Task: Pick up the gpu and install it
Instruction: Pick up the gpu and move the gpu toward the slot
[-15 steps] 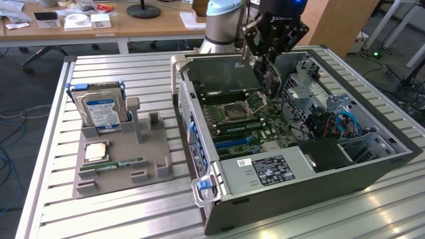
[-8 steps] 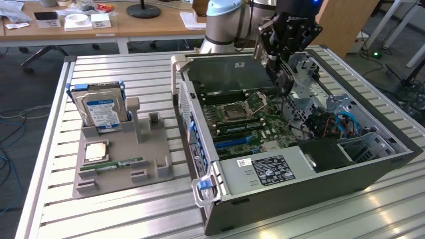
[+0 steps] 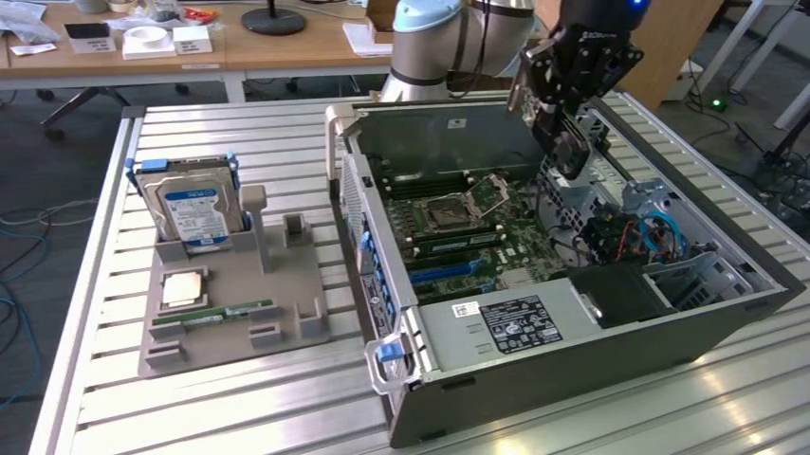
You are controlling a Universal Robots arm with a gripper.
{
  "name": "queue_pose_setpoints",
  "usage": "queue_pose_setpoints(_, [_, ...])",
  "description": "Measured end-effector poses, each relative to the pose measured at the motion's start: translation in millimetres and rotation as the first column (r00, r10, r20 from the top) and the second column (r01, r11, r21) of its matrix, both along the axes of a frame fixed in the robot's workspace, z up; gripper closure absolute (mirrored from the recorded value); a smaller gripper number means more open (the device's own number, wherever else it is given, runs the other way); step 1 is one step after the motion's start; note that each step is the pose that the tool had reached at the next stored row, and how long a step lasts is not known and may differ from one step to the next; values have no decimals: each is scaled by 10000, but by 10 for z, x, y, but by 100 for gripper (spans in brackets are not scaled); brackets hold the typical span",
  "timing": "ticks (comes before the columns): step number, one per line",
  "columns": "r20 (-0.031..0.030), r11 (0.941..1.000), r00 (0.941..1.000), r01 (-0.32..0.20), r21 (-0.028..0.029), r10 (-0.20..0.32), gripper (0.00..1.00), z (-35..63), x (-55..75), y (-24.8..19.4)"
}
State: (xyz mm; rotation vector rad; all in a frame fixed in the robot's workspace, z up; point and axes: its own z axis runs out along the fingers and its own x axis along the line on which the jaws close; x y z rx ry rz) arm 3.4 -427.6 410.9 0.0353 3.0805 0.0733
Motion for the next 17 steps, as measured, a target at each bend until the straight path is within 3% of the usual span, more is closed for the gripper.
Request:
queue_pose_setpoints(7, [0,10000,10000,0,1,0,74,0,298,1])
queue_pose_setpoints(17, [-2,10000,10000,0,-1,0,74,0,366,1])
